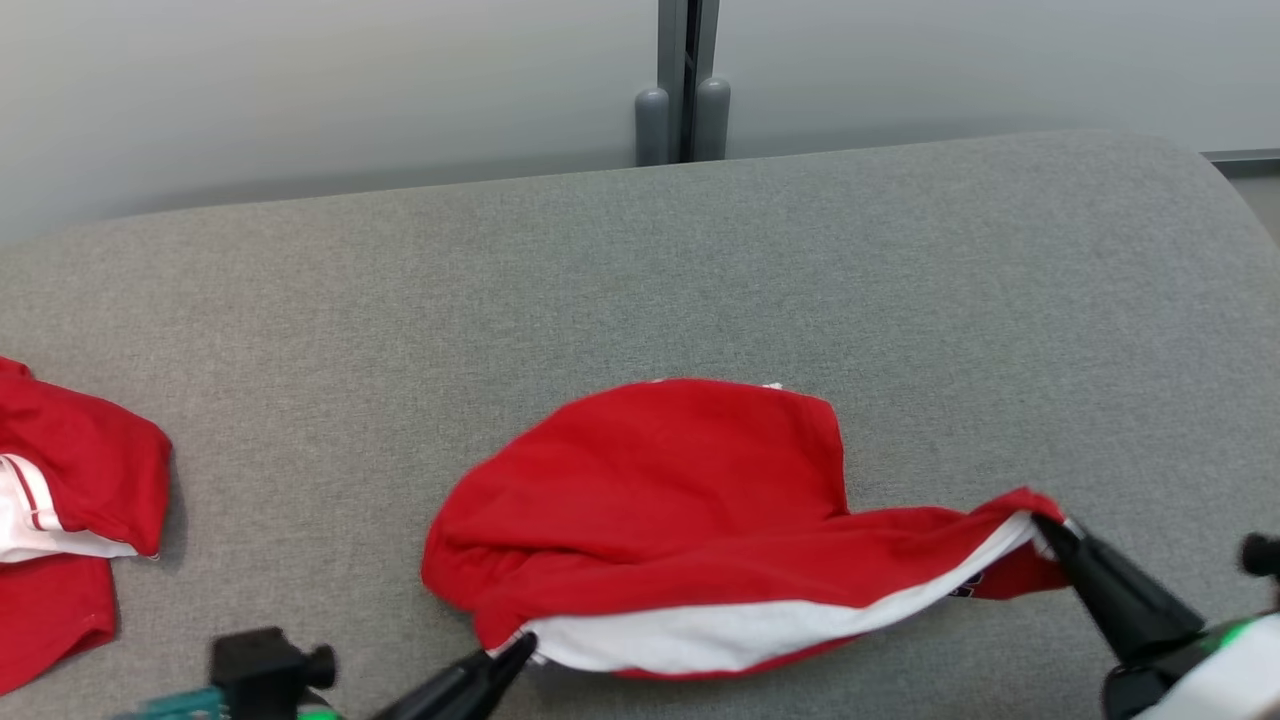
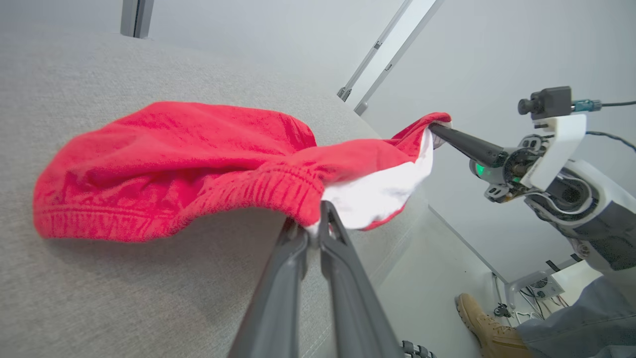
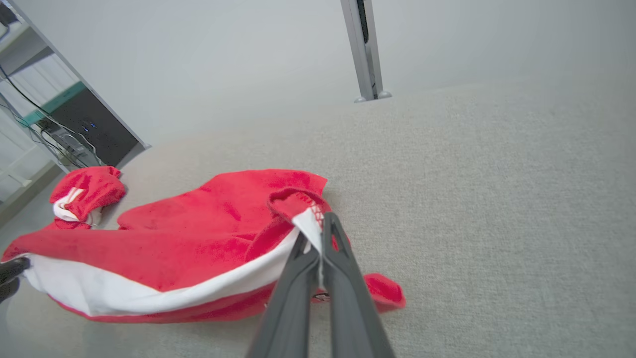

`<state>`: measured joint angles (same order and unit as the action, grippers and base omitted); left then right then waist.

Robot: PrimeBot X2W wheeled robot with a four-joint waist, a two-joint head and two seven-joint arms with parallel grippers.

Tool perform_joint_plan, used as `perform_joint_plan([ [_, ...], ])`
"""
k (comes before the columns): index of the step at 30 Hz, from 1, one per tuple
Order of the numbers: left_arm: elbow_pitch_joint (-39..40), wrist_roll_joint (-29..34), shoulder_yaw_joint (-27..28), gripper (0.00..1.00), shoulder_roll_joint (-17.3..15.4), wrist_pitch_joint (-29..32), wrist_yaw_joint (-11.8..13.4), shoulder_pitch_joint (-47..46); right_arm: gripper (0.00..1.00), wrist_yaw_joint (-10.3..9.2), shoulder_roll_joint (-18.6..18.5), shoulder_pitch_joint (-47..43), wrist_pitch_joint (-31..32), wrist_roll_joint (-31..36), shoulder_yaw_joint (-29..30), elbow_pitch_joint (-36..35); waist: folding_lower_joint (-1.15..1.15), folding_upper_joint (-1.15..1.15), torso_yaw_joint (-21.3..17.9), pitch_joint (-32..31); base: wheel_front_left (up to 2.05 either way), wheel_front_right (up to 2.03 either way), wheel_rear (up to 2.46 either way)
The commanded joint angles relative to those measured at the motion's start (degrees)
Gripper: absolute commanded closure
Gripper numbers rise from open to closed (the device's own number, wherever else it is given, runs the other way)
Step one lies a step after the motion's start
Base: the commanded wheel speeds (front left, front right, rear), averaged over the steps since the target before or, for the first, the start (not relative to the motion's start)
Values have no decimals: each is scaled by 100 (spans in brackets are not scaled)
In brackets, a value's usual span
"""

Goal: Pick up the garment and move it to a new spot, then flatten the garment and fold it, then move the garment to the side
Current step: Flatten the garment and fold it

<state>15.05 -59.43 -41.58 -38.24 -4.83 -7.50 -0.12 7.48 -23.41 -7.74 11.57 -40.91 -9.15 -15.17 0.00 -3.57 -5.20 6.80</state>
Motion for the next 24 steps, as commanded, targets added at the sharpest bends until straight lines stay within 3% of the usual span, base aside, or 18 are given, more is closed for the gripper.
perform_joint_plan([
  [1, 467, -137, 194, 100, -312, 92, 62, 61, 100, 2, -149, -116, 143, -400, 193, -554, 0, 0, -3, -29, 0, 0, 0],
  [6, 1980, -800, 909, 100, -1184, 532, 272, -200, 100, 2, -489, -35, 381, -1418, 948, -1922, 0, 0, -30, 47, 0, 0, 0],
  [9, 2515, -1330, 1401, 100, -1633, 892, 295, -641, 100, 2, -579, 391, 474, -1802, 1224, -2273, 0, 0, -61, 262, 0, 0, 0],
  [12, 2731, -1827, 1692, 100, -1846, 1195, 264, -1057, 100, 1, -595, 804, 511, -1938, 1356, -2274, 0, 0, -82, 468, 0, 0, 0],
  [15, 2684, -2518, 2120, 100, -2130, 1719, 275, -1868, 100, 1, -456, 1636, 595, -2023, 1332, -2070, 0, 0, -133, 826, 0, 0, 0],
  [19, 2019, -3109, 2418, 100, -2323, 2495, 436, -3192, 100, 1, -118, 3029, 777, -1697, 1130, -1420, 0, 0, -215, 1413, 0, 0, 0],
  [24, 578, -2889, 2224, 100, -1920, 3231, 851, -5221, 100, 0, 846, 5144, 913, -788, 996, -3, 0, 0, -309, 2182, 0, 0, 0],
])
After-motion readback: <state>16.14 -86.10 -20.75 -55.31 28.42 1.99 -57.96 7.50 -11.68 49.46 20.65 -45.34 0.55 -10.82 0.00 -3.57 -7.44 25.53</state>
